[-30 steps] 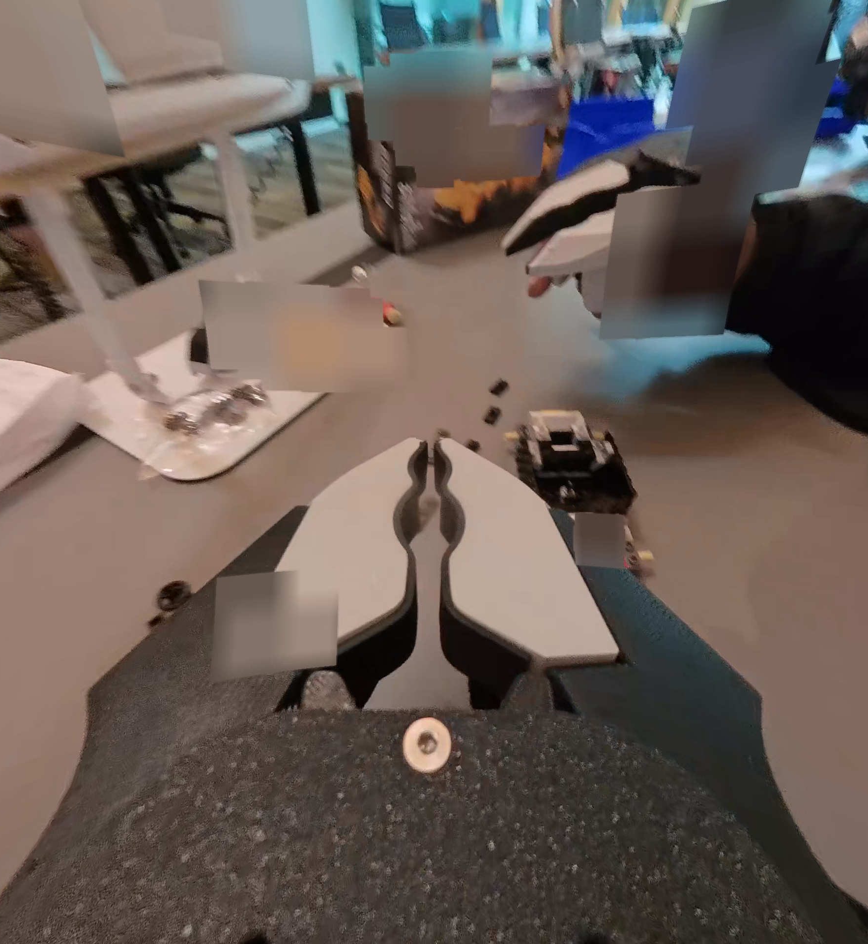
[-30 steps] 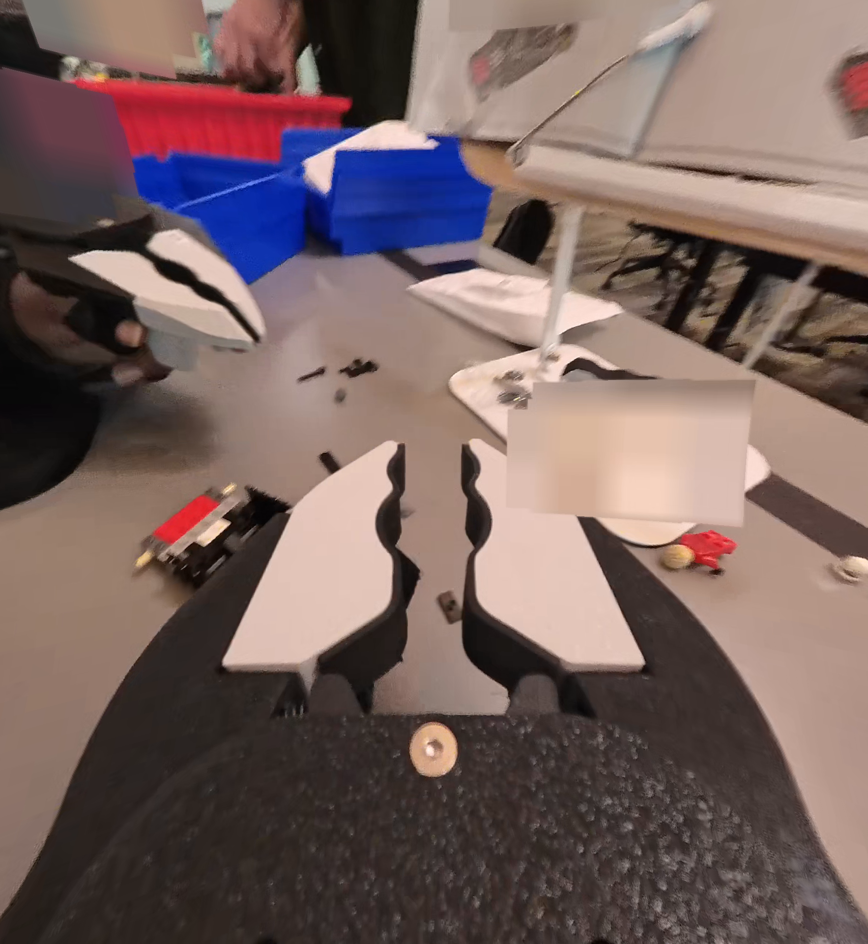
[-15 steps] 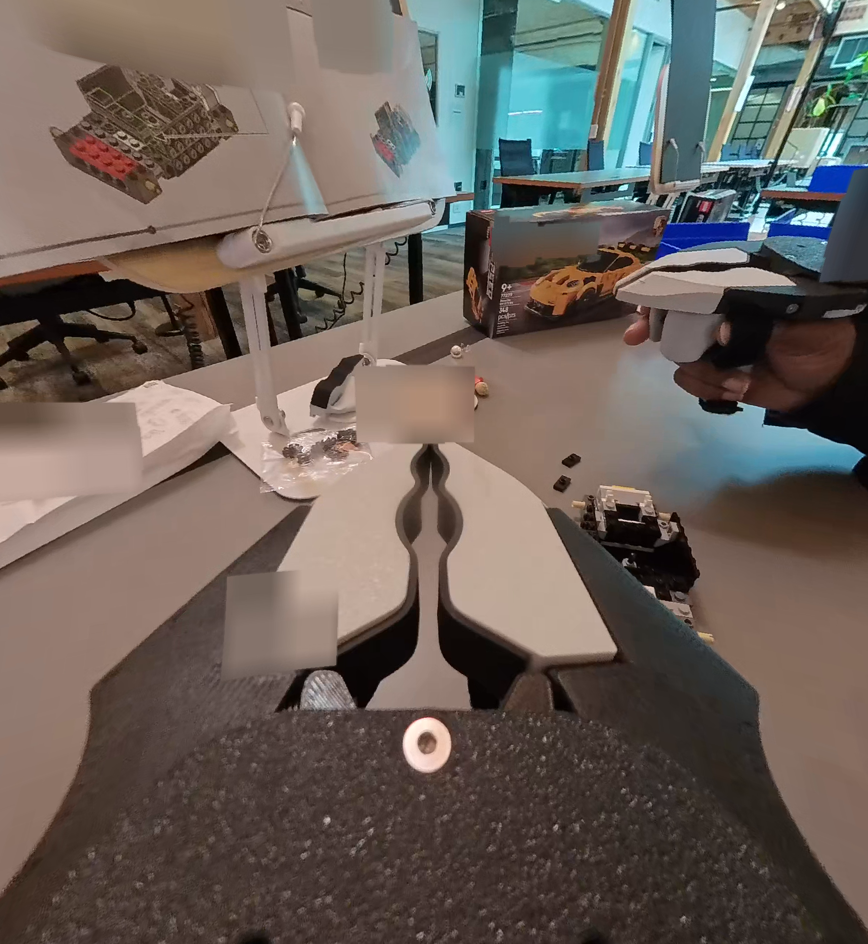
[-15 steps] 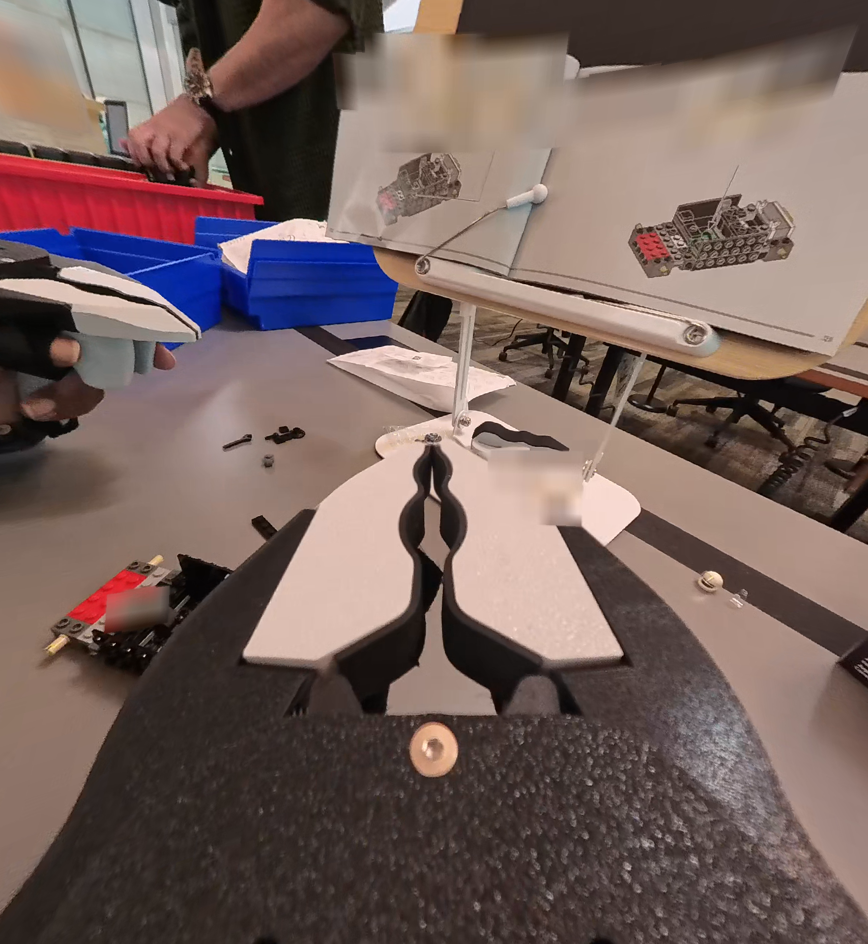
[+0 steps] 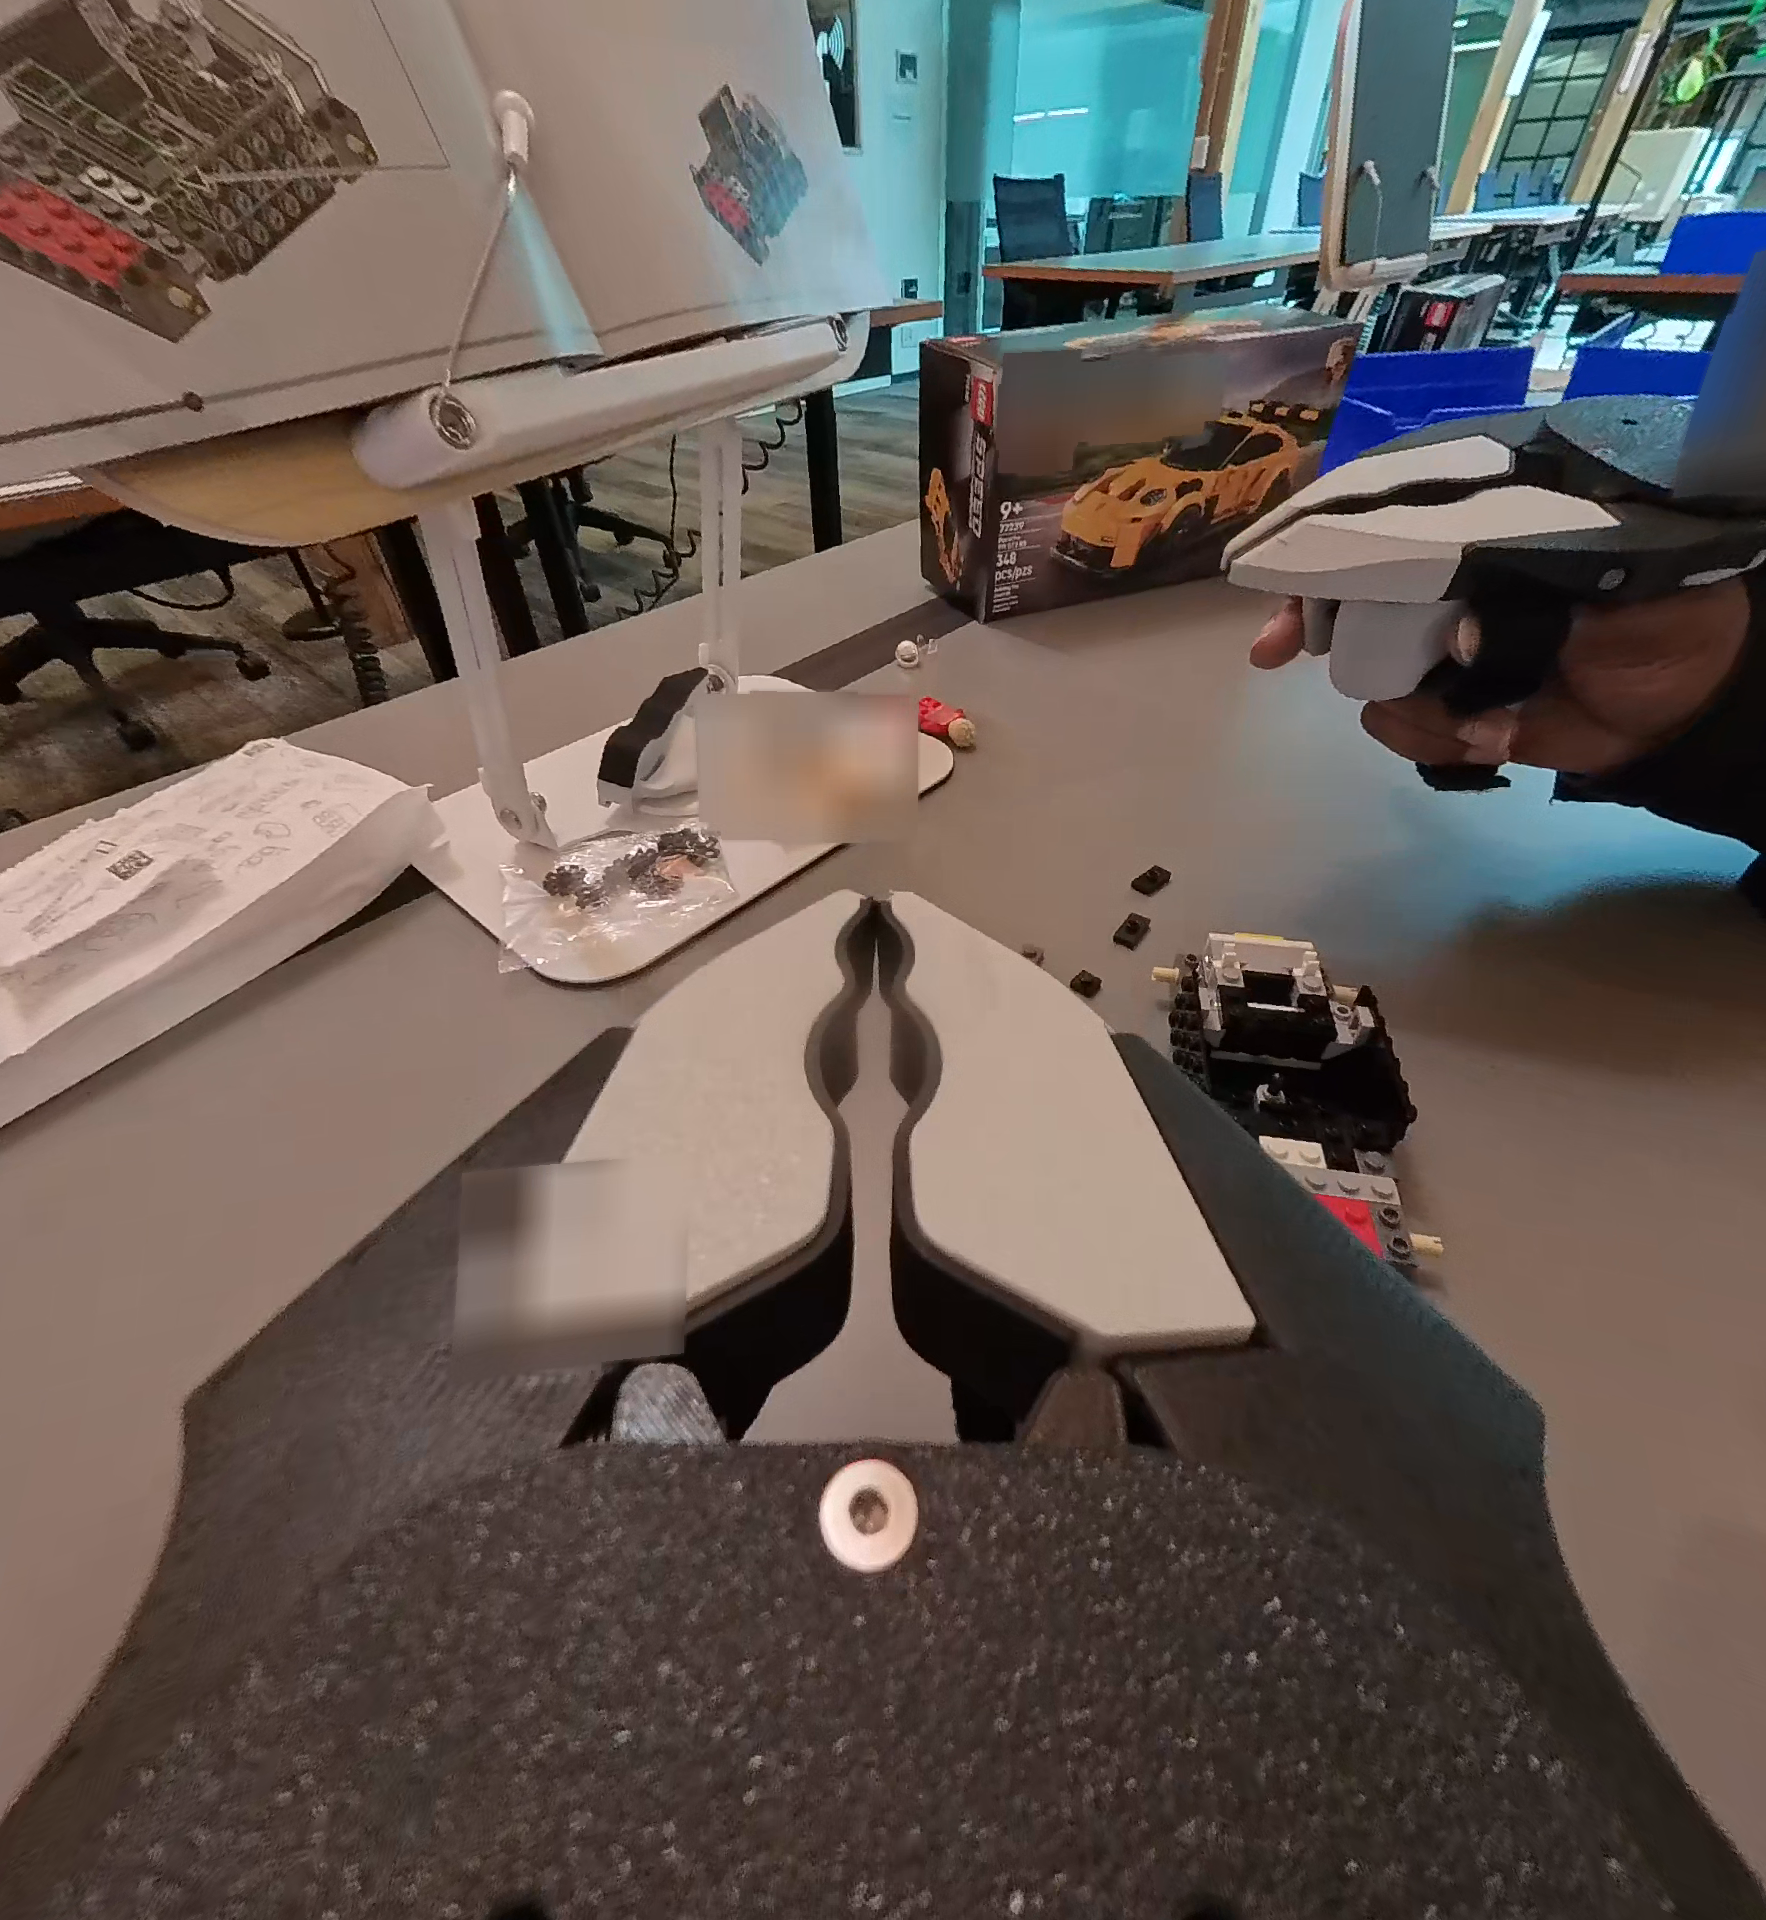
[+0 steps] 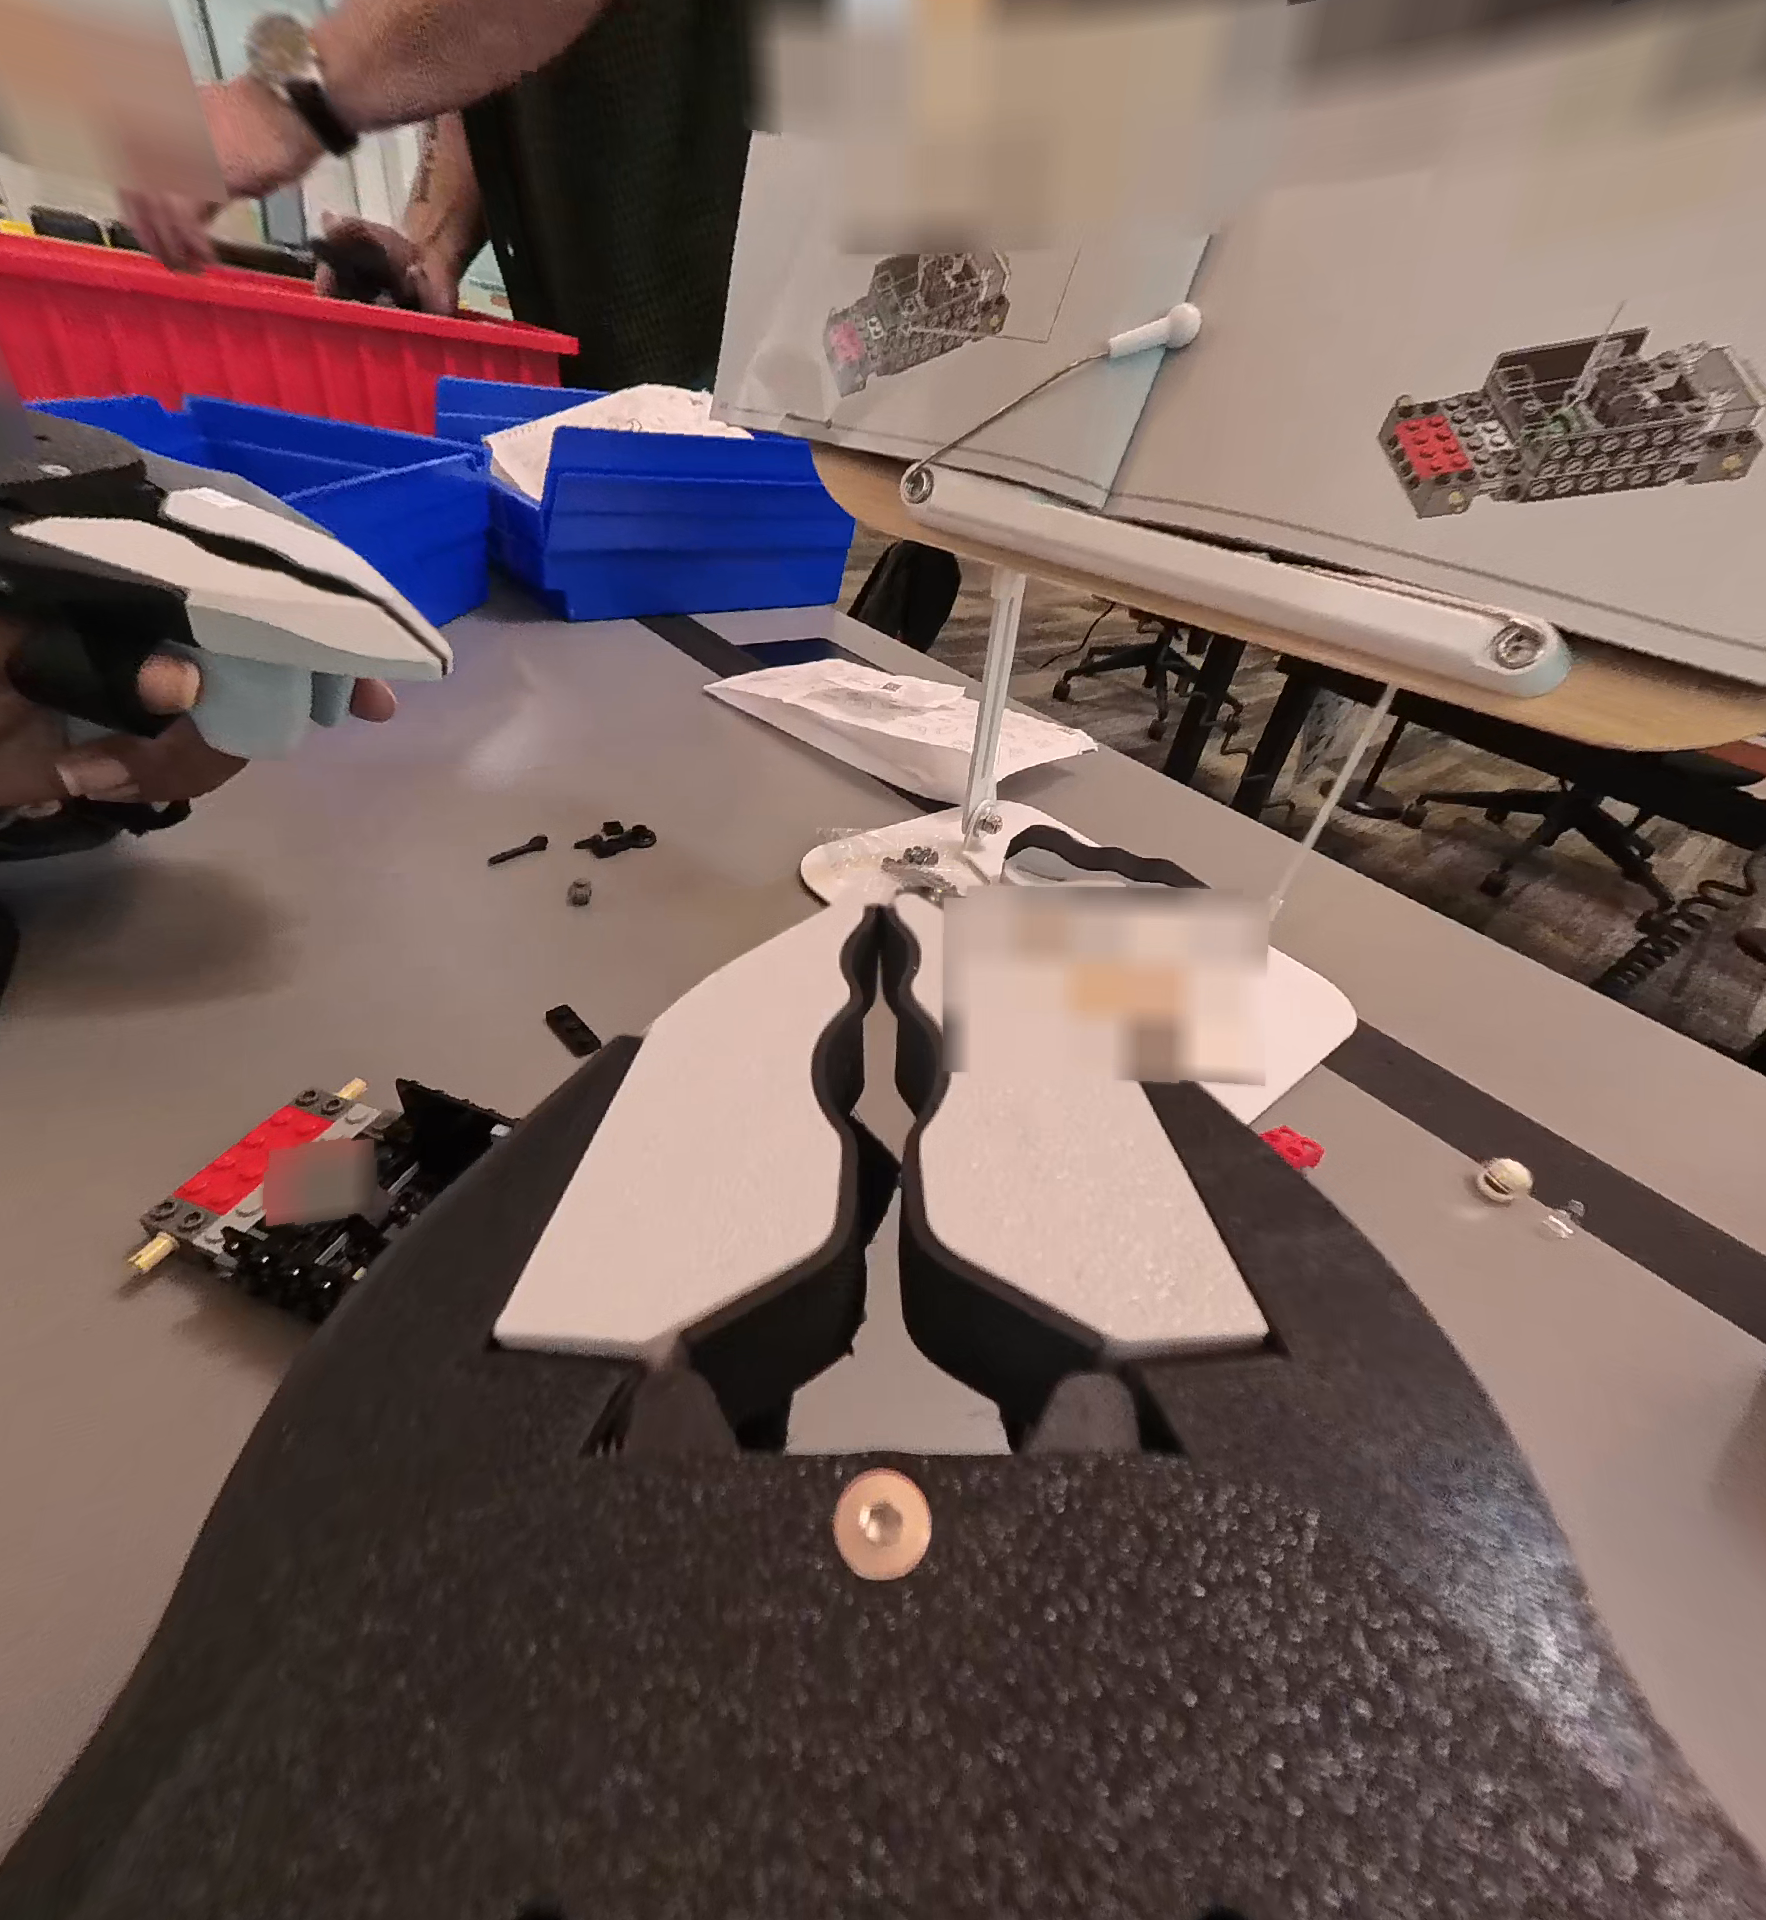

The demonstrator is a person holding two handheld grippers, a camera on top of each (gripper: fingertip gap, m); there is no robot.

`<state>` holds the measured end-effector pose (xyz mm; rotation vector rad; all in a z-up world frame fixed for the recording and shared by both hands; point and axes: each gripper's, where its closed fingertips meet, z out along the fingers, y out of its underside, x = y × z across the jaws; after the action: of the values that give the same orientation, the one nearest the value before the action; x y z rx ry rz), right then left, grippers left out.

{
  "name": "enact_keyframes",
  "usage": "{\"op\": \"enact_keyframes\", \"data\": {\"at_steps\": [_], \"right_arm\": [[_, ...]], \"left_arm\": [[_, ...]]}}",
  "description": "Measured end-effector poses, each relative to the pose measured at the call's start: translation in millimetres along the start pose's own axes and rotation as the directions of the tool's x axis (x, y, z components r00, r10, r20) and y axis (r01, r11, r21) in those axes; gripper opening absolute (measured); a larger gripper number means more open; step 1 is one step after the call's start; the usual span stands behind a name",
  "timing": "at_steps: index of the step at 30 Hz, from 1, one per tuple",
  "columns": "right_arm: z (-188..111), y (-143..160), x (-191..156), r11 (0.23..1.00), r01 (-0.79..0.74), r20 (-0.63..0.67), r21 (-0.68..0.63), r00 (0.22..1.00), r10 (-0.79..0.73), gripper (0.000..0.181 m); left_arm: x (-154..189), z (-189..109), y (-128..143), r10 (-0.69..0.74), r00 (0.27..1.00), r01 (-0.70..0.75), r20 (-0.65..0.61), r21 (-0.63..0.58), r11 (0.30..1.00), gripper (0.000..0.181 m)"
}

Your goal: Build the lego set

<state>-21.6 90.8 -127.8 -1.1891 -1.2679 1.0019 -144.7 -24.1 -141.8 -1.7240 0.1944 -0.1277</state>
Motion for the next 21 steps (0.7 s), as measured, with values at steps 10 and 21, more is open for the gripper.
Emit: {"op": "enact_keyframes", "data": {"at_steps": [10,21], "right_arm": [[8,23,-16,0.994,-0.011,0.098,-0.113,0.995,0.022,0.000],[55,72,-35,0.841,0.291,0.520,-0.456,0.854,-0.013,0.013]], "left_arm": [[2,5,11,-0.006,1.000,0.005,-0.016,-0.051,0.999,0.000],[9,15,25,-0.033,0.998,0.027,-0.053,-0.108,0.994,0.000]]}}
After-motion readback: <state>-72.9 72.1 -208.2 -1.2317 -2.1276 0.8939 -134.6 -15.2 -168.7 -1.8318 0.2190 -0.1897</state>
